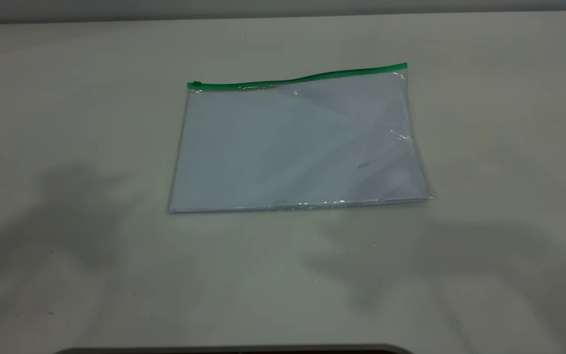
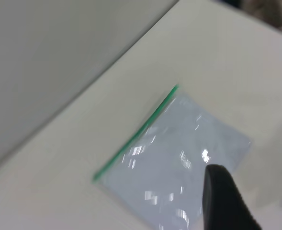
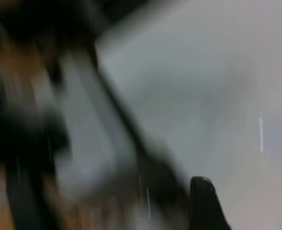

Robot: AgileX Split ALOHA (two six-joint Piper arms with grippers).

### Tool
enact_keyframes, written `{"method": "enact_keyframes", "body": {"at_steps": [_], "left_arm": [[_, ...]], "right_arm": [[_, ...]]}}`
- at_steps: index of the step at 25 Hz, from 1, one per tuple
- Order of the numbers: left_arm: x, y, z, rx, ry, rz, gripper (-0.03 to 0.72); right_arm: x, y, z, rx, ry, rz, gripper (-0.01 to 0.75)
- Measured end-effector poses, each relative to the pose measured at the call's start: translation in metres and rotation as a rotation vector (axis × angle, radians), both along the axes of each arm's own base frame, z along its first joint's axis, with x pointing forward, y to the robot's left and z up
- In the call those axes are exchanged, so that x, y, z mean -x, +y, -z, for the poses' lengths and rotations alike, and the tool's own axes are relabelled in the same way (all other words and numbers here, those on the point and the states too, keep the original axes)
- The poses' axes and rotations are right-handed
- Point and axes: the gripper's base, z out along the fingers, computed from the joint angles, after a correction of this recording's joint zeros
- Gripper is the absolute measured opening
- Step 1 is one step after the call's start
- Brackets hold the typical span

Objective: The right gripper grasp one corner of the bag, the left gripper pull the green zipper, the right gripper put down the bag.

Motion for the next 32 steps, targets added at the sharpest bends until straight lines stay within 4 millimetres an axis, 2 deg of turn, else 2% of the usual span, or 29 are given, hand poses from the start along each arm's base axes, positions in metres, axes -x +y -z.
{"method": "enact_keyframes", "body": {"at_steps": [3,7,10,14,19,25,30,32], "left_arm": [[0.015,0.015,0.007,-0.052,0.077,-0.205,0.374],[0.043,0.034,0.032,-0.137,0.163,-0.400,0.374],[0.070,0.042,0.061,-0.178,0.235,-0.469,0.374],[0.109,0.047,0.106,-0.188,0.344,-0.521,0.374],[0.157,0.052,0.159,-0.203,0.416,-0.538,0.374],[0.201,0.058,0.193,-0.163,0.373,-0.614,0.374],[0.222,0.067,0.214,-0.179,0.259,-0.659,0.374],[0.229,0.068,0.215,-0.166,0.217,-0.669,0.374]], "right_arm": [[0.024,-0.039,-0.005,0.364,0.079,0.164,0.471],[0.050,-0.073,-0.021,0.524,0.023,0.436,0.470],[0.078,-0.088,-0.012,0.540,0.046,0.517,0.470],[0.117,-0.106,0.021,0.578,0.091,0.574,0.470],[0.151,-0.125,0.058,0.571,-0.018,0.613,0.470],[0.168,-0.134,0.055,0.518,-0.132,0.646,0.470],[0.178,-0.138,0.058,0.514,-0.140,0.652,0.470],[0.180,-0.139,0.057,0.500,-0.156,0.658,0.470]]}}
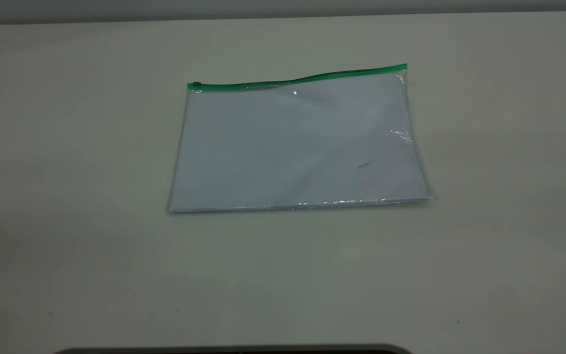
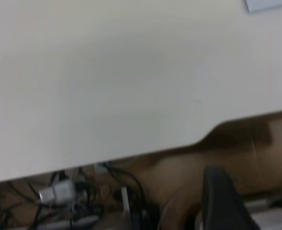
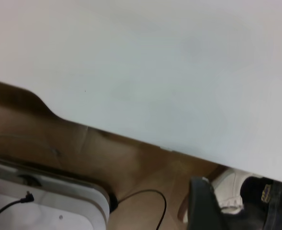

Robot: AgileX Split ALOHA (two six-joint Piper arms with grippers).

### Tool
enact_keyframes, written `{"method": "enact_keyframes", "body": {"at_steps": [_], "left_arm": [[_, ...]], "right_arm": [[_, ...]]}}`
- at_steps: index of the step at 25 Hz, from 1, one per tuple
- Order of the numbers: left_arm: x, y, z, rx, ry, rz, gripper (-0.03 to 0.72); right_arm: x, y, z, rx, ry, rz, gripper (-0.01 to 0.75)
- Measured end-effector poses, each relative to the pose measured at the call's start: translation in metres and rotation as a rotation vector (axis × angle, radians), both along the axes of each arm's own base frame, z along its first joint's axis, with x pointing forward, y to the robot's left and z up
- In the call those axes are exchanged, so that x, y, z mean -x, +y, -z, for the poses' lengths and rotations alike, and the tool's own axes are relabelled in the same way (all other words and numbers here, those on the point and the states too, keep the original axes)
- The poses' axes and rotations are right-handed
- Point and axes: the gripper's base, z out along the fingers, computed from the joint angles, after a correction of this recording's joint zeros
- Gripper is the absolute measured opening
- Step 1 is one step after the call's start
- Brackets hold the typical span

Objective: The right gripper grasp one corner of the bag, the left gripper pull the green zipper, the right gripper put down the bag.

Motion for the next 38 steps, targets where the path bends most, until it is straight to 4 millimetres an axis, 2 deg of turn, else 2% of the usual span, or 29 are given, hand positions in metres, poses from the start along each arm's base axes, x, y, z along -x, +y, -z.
{"method": "enact_keyframes", "body": {"at_steps": [7,13,16,19,23,28,38], "left_arm": [[0.017,0.002,-0.001,0.013,-0.131,-0.001,0.374],[0.022,0.002,-0.001,0.016,-0.161,-0.001,0.374],[0.022,0.002,-0.001,0.016,-0.162,-0.001,0.374],[0.022,0.002,-0.001,0.016,-0.162,-0.001,0.374],[0.023,0.002,-0.001,0.017,-0.175,-0.001,0.374],[0.037,0.003,0.000,0.024,-0.269,-0.014,0.374],[0.037,0.003,0.000,0.020,-0.269,-0.030,0.374]], "right_arm": [[0.004,-0.001,-0.002,-0.008,-0.023,0.000,0.470],[0.008,-0.005,-0.004,-0.025,-0.059,0.027,0.470],[0.022,-0.015,-0.010,-0.057,-0.164,0.158,0.470],[0.047,-0.022,-0.014,-0.082,-0.326,0.284,0.470],[0.073,-0.024,-0.014,-0.101,-0.482,0.345,0.470],[0.075,-0.023,-0.014,-0.111,-0.482,0.331,0.470],[0.075,-0.023,-0.014,-0.112,-0.482,0.330,0.470]]}}
